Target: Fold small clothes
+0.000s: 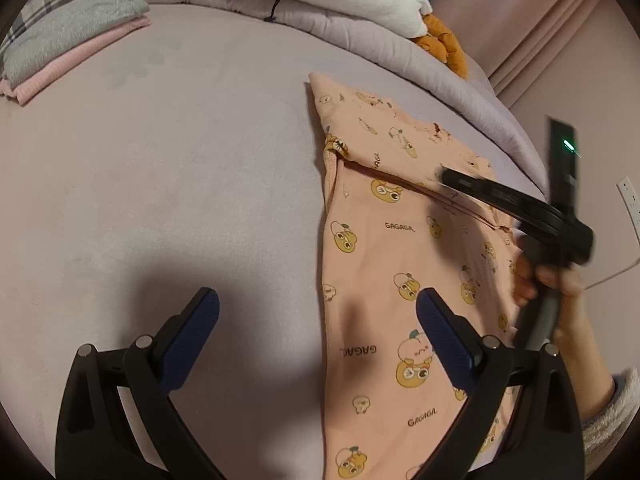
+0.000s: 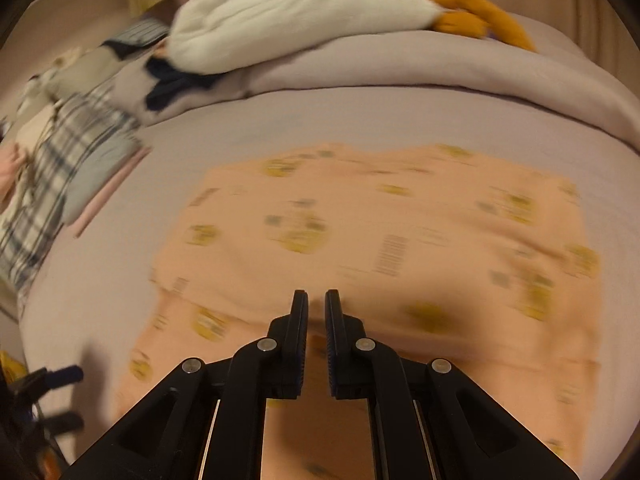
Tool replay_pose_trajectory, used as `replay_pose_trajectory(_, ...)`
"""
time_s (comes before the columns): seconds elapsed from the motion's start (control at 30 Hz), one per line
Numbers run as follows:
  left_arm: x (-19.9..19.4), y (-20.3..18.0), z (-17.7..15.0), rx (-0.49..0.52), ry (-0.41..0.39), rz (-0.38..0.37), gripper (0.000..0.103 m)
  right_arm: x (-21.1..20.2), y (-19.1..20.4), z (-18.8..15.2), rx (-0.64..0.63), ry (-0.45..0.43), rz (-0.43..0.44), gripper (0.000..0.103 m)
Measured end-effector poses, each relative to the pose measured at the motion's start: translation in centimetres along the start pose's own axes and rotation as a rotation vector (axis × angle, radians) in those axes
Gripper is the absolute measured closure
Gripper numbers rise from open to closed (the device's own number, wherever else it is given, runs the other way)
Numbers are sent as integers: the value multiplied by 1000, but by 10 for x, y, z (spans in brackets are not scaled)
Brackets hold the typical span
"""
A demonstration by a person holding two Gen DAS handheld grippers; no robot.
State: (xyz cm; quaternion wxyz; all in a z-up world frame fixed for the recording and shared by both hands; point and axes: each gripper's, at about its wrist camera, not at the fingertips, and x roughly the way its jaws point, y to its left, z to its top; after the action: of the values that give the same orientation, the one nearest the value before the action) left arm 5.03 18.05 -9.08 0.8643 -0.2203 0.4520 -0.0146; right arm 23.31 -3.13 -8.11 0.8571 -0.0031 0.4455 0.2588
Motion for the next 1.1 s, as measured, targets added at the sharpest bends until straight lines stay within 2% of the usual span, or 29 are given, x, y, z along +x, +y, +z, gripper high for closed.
replay_pose_trajectory(0.1,-5,1,-1,10,-12,6,4,23,20,10,-15,6,43,97)
replay_pose_trajectory(0.2,-2,3,5,6,-15,-2,4,44,36,3,-68,68,9,97)
replay_pose_trajectory(0.23,-1,2,7,7,-15,-5,4,44,38,-1,-85,59,3,97)
replay_pose_trajectory(0.33,9,-9,25,41,-31,-8,4,31,33,-4,-69,77,41,97)
replay_pose_trajectory(0.57,50,-52,93,79,-64,-130,5,-16,4,-39,24,38,108,97)
replay_pose_trajectory(0.63,68,-67,109,103,-49,-133,6,-28,-5,-52,55,27,108,97)
replay_pose_trajectory(0.7,89,-72,114,102,-10,-107,15,-34,-11,-60,65,18,86,97)
replay_pose_trajectory(0.77,109,-70,116,73,51,-100,26,-45,-21,-70,85,12,66,97)
replay_pose_trajectory(0.8,118,-67,112,57,86,-92,27,-49,-25,-74,95,14,56,96)
replay_pose_trajectory(0.9,123,-57,99,42,110,-78,27,-58,-39,-86,149,30,43,92)
replay_pose_trajectory(1.1,93,-54,68,84,118,-54,27,-78,-59,-105,236,29,45,89)
